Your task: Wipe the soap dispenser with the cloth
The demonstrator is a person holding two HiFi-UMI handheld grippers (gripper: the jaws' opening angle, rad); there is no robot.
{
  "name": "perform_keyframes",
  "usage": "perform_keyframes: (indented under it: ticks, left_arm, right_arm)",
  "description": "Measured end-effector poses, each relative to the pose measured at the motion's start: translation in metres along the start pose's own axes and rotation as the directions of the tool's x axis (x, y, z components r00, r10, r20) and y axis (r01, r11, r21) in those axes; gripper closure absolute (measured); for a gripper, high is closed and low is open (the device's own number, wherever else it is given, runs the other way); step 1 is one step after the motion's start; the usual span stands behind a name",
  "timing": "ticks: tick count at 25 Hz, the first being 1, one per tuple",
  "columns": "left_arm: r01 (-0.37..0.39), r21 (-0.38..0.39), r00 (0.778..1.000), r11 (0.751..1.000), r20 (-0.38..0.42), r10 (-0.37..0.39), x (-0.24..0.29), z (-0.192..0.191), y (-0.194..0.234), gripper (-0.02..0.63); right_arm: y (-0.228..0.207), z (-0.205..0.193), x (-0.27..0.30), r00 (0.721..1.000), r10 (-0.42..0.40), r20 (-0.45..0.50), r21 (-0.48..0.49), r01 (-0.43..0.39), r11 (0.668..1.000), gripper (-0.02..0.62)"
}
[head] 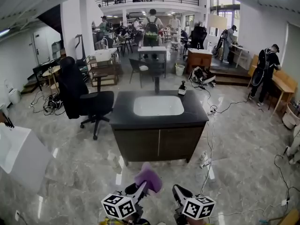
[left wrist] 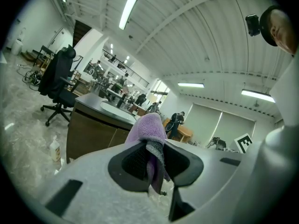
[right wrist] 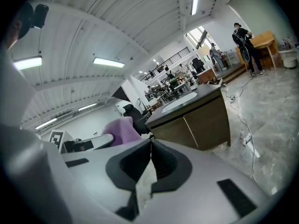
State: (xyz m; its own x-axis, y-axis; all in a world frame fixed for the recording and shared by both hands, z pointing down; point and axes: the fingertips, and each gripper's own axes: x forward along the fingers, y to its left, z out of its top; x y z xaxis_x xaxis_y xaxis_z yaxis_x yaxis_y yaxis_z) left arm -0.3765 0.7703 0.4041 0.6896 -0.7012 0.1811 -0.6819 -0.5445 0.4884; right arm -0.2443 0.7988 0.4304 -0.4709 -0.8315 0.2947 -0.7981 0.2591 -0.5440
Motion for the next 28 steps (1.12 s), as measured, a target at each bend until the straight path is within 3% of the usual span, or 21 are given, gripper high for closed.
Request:
perform_keyframes:
  ticks: [5,16,28]
  left_arm:
    - [0.006,0.006,1.000,1.000,-0.010,-0.006,0.017,0.000,-0.007,0.541]
    - [0.062,0.005,0.995,0.998,-0.079,-0.062,0.081,-0.002,-0.010,0.541]
    - [0.074,-0.035,0.992,0.997,-0.102,-0.078,0.166,0.028,0.035,0.541]
  right_arm:
    - [-0.009,0.005,-0.003,1.000,0.002,-0.005,-0.031,-0.003,1.000,0.591]
    - [-0.059,0.020,0.010,0.998,-0.055,-0.018,-0.003,0.055,0.998,0.591]
    - [-0.100,0.070,0.080,0.995,-0.088,-0.049,-0.012,0.088,0.996,0.591]
